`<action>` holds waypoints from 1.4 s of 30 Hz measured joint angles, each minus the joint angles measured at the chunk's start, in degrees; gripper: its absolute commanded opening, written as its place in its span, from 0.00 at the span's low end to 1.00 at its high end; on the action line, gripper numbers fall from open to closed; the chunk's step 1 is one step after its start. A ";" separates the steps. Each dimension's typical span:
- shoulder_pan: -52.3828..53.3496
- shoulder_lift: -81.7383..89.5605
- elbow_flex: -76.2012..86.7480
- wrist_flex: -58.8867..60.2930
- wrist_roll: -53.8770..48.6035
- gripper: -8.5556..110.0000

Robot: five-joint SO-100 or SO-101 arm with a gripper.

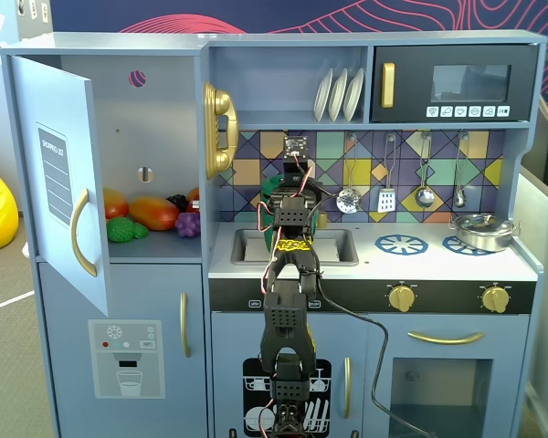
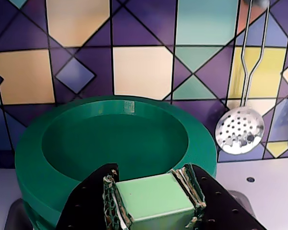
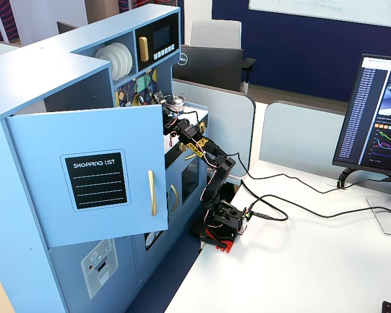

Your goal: Pick up the lid from the counter and put it on the green recipient

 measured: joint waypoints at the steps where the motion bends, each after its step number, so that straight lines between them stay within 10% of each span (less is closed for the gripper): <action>1: 0.00 0.00 0.00 0.00 0.00 0.07; 22: -0.79 0.53 3.78 -0.18 -2.29 0.07; 30: -0.79 2.02 5.27 -0.53 -1.05 0.35; 42: -0.79 2.02 0.09 -3.78 -0.09 0.38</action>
